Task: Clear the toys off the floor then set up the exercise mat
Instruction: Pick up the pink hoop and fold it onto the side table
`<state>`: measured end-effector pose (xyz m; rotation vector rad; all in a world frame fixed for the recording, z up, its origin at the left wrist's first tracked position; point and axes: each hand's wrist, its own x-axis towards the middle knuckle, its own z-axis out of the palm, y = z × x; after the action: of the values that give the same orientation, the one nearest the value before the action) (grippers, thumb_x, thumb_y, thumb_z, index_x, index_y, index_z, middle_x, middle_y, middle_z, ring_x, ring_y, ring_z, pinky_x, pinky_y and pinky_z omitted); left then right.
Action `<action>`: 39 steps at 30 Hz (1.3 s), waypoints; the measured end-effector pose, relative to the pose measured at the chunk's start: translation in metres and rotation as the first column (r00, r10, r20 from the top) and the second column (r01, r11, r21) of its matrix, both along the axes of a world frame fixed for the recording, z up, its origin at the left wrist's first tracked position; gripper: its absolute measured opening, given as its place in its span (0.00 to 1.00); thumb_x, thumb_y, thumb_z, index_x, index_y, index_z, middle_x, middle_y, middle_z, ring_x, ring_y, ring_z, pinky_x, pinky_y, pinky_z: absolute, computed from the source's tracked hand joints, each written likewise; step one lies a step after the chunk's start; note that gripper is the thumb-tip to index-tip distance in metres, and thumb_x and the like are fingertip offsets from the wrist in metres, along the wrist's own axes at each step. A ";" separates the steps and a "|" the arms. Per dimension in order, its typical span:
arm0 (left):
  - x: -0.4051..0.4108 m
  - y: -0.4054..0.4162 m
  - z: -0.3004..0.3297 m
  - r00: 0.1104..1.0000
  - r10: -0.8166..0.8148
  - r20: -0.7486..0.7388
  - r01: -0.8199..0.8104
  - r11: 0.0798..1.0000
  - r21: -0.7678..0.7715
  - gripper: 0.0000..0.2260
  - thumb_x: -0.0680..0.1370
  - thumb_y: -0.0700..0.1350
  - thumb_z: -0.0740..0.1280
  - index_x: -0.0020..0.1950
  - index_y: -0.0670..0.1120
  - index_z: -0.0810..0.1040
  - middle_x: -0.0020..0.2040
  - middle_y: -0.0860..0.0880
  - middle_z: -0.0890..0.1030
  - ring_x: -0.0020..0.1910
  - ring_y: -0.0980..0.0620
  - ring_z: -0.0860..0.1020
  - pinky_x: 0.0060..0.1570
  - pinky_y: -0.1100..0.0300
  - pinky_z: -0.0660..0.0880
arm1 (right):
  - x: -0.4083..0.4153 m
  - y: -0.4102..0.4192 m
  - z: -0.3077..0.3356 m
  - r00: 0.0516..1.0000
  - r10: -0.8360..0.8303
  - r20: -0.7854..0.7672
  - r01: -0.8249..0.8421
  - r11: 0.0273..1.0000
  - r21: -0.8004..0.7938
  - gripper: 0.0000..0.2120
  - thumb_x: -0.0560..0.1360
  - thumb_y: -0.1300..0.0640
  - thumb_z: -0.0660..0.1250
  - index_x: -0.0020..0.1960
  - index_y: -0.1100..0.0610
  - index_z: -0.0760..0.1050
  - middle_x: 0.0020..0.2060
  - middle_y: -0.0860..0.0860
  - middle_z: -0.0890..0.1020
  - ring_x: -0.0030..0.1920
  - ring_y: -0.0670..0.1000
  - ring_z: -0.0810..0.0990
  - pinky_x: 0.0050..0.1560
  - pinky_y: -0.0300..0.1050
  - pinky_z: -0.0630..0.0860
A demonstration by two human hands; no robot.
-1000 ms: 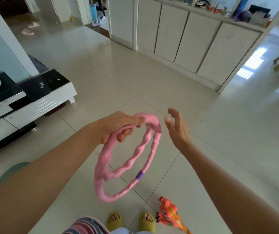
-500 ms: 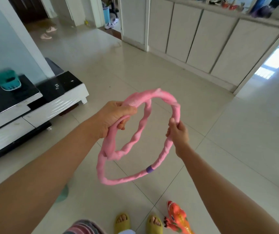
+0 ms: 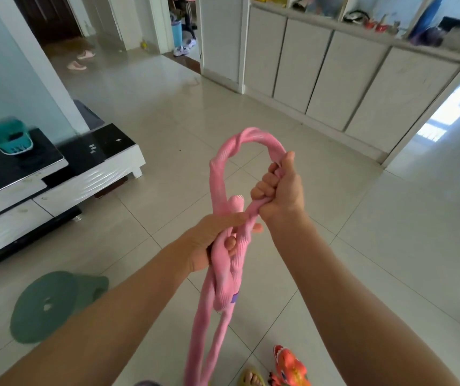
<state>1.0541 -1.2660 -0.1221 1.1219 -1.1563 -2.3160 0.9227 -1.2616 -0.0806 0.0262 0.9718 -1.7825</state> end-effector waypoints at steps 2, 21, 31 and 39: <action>0.000 -0.002 -0.001 1.000 -0.027 -0.006 0.027 0.999 -0.047 0.11 0.66 0.48 0.71 0.41 0.41 0.78 0.33 0.47 0.80 0.18 0.60 0.65 0.20 0.69 0.64 | 0.004 0.001 0.002 1.000 0.010 -0.025 -0.010 1.000 -0.003 0.22 0.77 0.42 0.59 0.31 0.55 0.63 0.16 0.45 0.59 0.16 0.44 0.56 0.18 0.32 0.57; 0.002 -0.034 0.041 0.907 0.167 -0.386 -0.208 0.976 -0.067 0.09 0.79 0.49 0.56 0.42 0.48 0.71 0.32 0.48 0.79 0.15 0.61 0.63 0.20 0.69 0.64 | 0.000 0.062 -0.145 0.113 0.805 -0.583 -0.305 0.586 0.751 0.13 0.73 0.69 0.61 0.57 0.64 0.70 0.47 0.55 0.75 0.49 0.53 0.73 0.46 0.41 0.71; 0.018 -0.048 0.028 0.922 0.351 -0.165 -0.362 0.932 -0.035 0.11 0.78 0.46 0.61 0.35 0.50 0.70 0.35 0.50 0.83 0.15 0.61 0.62 0.20 0.71 0.62 | -0.014 0.083 -0.150 0.065 0.822 -0.566 -0.172 0.568 0.805 0.12 0.77 0.59 0.63 0.50 0.58 0.59 0.37 0.51 0.71 0.40 0.55 0.70 0.39 0.44 0.65; 0.022 -0.039 -0.004 0.784 0.409 0.467 -0.034 0.779 -0.626 0.13 0.66 0.47 0.73 0.42 0.41 0.76 0.29 0.47 0.76 0.22 0.51 0.72 0.25 0.63 0.70 | -0.058 0.082 -0.130 0.209 0.751 -0.626 0.319 0.553 0.770 0.22 0.72 0.67 0.64 0.63 0.61 0.60 0.50 0.59 0.74 0.50 0.62 0.77 0.49 0.60 0.77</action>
<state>1.0757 -1.3055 -0.1262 1.6369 -1.6714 -1.2565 0.8648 -1.1796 -0.2108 -0.7789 2.5300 -0.5972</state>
